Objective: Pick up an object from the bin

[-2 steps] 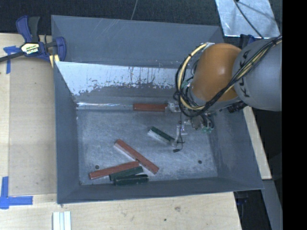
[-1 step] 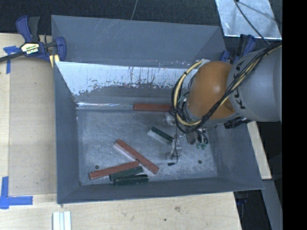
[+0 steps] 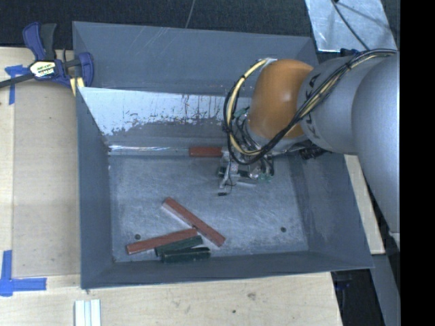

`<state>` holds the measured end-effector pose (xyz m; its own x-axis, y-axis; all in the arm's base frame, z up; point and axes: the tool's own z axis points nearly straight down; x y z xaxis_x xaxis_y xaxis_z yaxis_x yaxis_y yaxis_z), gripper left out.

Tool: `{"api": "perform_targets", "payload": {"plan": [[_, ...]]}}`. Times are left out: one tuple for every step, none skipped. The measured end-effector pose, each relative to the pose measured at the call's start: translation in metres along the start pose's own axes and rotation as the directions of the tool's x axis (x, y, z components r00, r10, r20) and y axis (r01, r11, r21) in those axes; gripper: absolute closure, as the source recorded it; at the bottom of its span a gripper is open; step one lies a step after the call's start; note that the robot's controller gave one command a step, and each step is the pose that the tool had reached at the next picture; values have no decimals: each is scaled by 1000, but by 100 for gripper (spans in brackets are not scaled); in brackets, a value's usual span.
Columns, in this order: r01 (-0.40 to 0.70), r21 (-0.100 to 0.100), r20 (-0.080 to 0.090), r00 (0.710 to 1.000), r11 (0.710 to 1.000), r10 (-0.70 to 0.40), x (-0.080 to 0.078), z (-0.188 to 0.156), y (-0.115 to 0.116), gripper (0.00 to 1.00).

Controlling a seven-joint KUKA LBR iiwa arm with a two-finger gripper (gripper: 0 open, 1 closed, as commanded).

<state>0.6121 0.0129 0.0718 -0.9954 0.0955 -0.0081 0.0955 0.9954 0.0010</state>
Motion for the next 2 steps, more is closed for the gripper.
{"api": "perform_targets", "payload": {"plan": [[1,0,0,1000,1000,-1,0,0,0,100],[-29,1,-4,1000,1000,29,-7,-129,-18,100]]}}
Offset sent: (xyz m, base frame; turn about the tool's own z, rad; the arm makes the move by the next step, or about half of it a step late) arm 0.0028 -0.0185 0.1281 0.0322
